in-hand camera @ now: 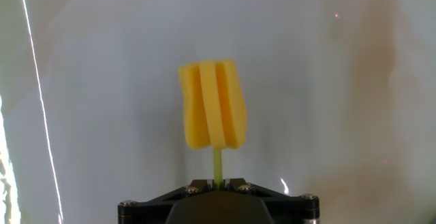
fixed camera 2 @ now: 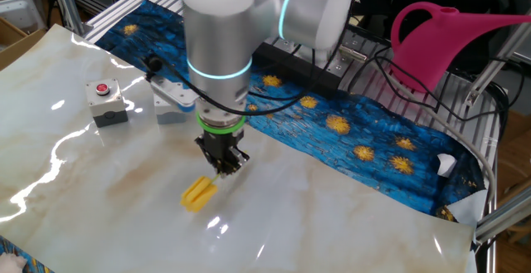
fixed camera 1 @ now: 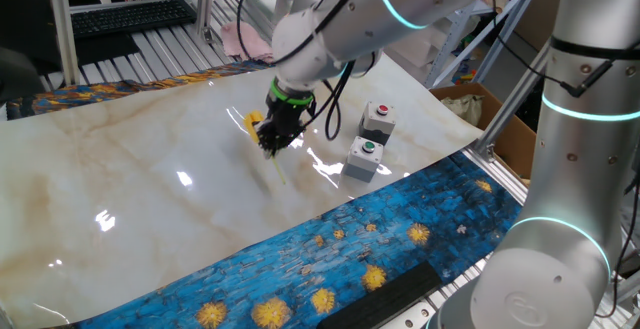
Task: Scrub the table with a brush
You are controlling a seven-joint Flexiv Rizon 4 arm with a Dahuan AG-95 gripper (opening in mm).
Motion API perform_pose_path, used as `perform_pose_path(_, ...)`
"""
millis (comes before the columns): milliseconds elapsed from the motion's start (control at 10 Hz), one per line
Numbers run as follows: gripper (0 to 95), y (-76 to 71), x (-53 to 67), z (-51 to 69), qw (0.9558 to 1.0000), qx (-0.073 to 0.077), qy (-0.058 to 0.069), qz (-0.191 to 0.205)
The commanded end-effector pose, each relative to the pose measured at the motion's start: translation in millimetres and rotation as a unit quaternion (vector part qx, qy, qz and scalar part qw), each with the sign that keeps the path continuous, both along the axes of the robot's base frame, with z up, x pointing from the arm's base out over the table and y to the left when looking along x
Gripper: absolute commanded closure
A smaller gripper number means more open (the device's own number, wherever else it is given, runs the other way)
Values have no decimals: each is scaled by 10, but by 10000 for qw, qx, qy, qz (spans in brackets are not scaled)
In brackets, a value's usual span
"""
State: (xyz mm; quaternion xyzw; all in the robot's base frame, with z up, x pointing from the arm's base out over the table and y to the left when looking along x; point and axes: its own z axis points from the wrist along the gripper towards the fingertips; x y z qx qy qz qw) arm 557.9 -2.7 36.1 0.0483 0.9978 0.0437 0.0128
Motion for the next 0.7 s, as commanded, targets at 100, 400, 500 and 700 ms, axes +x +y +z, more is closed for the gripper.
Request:
perform_pose_path(100, 950, -157, 58, 46, 9996, -46, -10, 261)
perform_pose_path(400, 950, -431, 130, 64, 9982, -88, 7, 587)
perform_pose_path(500, 950, -505, 134, 61, 9979, -112, 92, 624)
perform_pose_path(700, 950, -623, 115, 43, 9975, -176, 152, 664)
